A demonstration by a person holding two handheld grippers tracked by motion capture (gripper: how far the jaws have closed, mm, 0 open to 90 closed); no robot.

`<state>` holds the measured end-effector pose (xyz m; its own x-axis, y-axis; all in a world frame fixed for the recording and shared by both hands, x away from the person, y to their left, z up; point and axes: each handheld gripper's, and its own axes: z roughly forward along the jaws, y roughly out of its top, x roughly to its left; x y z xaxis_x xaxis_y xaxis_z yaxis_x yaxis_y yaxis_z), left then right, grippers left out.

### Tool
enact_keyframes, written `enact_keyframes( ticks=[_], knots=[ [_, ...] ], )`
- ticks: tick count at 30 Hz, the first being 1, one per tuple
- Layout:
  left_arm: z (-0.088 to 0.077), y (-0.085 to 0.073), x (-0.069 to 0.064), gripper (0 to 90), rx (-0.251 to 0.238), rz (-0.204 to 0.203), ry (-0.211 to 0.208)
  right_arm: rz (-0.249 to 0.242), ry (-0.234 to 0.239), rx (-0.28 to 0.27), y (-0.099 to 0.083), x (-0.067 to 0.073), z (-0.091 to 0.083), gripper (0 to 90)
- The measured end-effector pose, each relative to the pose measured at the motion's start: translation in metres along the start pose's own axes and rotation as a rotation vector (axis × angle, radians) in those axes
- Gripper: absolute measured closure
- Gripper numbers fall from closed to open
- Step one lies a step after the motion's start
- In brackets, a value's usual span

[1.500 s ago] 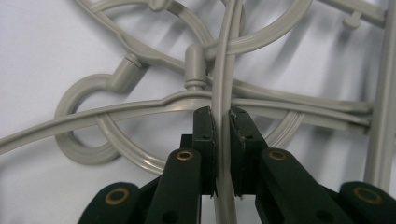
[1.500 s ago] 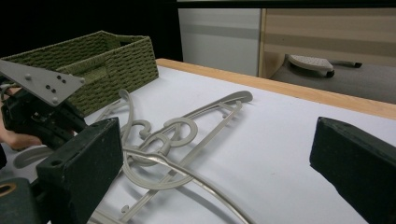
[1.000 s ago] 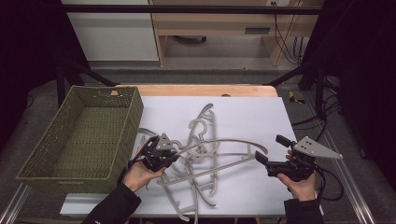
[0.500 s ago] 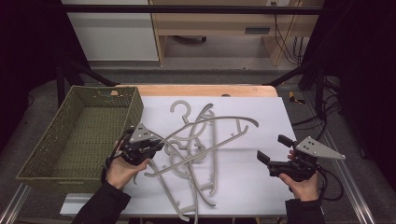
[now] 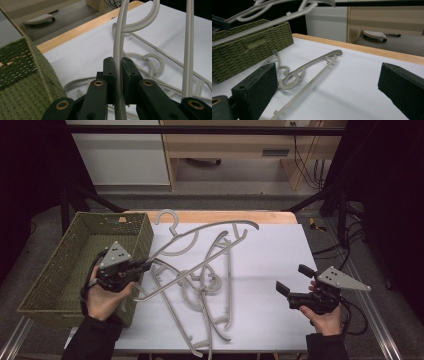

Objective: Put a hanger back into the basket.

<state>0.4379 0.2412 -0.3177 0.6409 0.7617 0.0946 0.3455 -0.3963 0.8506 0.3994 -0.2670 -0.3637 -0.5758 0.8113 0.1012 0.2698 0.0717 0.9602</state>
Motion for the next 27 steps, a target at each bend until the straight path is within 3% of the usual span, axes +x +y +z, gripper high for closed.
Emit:
enact_keyframes(
  ticks=[9,21,27],
  knots=[
    [-0.024,-0.004,0.024,82.4,-0.038,-0.037,0.064,0.000,0.003,0.003,-0.001,0.001,0.002,2.9],
    [-0.041,-0.003,0.055,82.4,-0.041,-0.041,0.140,0.001,-0.003,0.012,-0.001,0.000,0.003,2.8],
    [-0.055,0.003,0.076,82.3,-0.014,-0.032,0.184,-0.005,-0.002,0.019,-0.002,0.000,0.006,2.8]
  ],
)
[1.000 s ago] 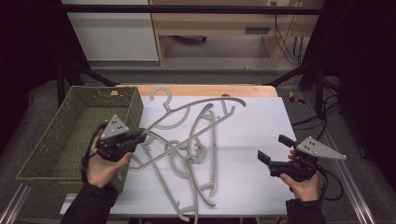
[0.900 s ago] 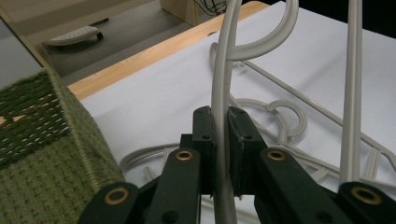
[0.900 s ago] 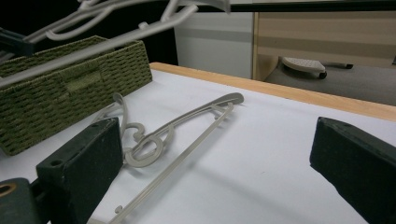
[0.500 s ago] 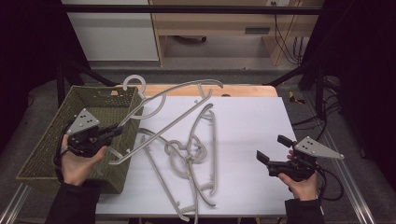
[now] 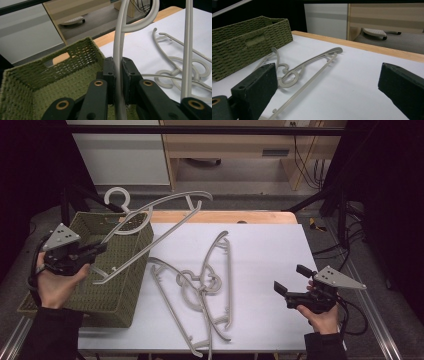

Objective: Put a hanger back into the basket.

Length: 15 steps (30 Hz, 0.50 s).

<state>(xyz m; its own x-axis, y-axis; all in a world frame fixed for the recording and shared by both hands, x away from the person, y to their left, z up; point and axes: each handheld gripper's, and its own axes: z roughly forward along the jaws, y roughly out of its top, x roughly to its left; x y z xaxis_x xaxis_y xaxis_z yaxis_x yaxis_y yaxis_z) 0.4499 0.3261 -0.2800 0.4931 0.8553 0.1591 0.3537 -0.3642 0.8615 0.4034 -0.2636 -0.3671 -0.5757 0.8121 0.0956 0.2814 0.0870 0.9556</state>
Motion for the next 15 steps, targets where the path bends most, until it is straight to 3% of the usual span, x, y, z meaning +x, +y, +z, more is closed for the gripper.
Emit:
enact_keyframes(
  ticks=[8,15],
  knots=[
    [-0.005,0.006,0.024,82.3,0.028,0.014,0.018,0.001,0.000,0.001,0.000,0.000,0.000,2.7],
    [-0.005,0.000,0.044,82.3,0.060,0.030,0.053,0.003,0.003,-0.002,0.000,0.000,-0.001,2.7]
  ],
)
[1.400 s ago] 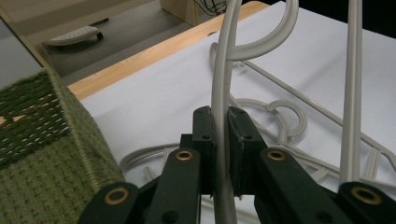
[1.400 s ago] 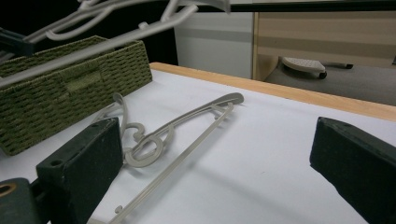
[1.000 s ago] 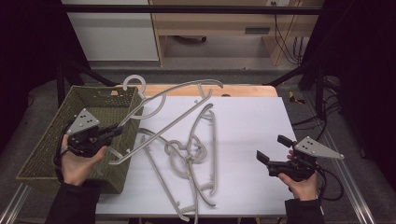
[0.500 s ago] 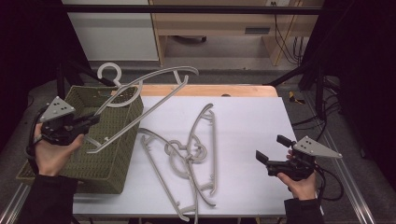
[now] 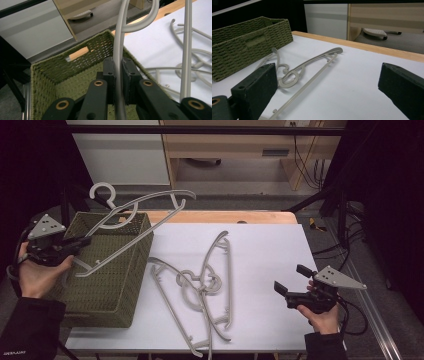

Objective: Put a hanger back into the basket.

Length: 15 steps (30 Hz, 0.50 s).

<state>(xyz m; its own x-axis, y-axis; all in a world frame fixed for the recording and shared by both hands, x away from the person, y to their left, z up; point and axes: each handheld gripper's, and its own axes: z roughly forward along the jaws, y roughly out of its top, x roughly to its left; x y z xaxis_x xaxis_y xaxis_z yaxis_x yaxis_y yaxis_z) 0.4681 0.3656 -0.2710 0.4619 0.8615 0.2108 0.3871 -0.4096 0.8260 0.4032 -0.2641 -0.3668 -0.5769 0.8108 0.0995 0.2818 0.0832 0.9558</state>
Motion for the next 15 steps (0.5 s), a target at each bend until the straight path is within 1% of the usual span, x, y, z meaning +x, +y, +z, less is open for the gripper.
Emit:
enact_keyframes(
  ticks=[3,5,8,13,15],
  knots=[
    [0.001,-0.008,0.010,82.3,0.001,-0.015,0.003,0.000,-0.001,0.002,0.000,0.000,0.001,2.8],
    [0.002,-0.014,0.017,82.3,0.012,-0.020,0.014,0.006,0.001,0.005,0.000,0.001,0.001,2.7],
    [0.003,-0.024,0.024,82.3,0.029,-0.026,0.031,0.005,-0.001,0.003,-0.001,0.000,0.002,2.7],
    [0.002,-0.043,0.037,82.3,0.036,-0.052,0.047,0.005,-0.003,0.011,-0.001,0.001,0.003,2.7],
    [0.001,-0.049,0.041,82.3,0.044,-0.051,0.057,0.006,0.000,0.016,-0.002,0.001,0.004,2.7]
  ],
)
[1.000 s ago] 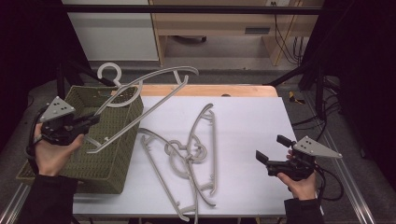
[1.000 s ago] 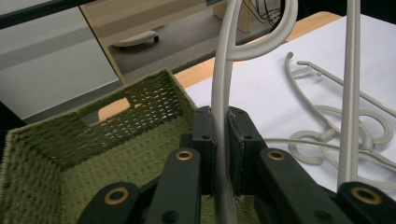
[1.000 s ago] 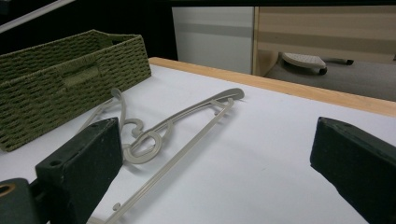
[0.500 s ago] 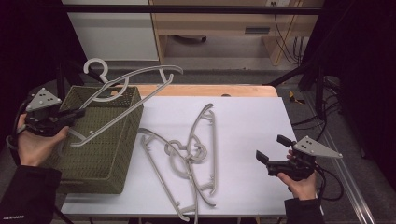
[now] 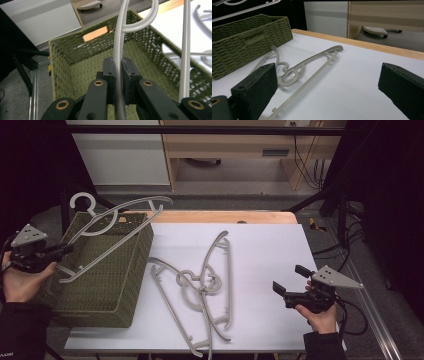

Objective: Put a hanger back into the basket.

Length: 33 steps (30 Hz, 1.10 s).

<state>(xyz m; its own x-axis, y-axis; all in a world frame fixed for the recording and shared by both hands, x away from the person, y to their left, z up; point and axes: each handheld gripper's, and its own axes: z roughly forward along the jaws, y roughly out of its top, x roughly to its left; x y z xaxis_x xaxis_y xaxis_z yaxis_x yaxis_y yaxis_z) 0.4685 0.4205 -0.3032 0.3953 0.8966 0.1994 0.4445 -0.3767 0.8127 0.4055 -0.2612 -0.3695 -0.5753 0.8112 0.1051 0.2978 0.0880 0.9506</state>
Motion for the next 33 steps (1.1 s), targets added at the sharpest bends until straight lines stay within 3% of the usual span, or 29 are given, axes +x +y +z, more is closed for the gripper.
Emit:
enact_keyframes(
  ticks=[12,21,33],
  knots=[
    [-0.004,-0.027,0.020,82.2,0.034,0.001,0.046,-0.001,-0.005,0.001,-0.001,-0.001,0.000,2.7],
    [-0.003,-0.044,0.036,82.2,0.068,-0.037,0.081,-0.003,-0.005,0.006,-0.001,-0.001,0.001,2.7],
    [-0.003,-0.057,0.041,82.3,0.110,-0.024,0.123,-0.003,-0.007,0.009,-0.002,0.000,0.002,2.7]
  ],
)
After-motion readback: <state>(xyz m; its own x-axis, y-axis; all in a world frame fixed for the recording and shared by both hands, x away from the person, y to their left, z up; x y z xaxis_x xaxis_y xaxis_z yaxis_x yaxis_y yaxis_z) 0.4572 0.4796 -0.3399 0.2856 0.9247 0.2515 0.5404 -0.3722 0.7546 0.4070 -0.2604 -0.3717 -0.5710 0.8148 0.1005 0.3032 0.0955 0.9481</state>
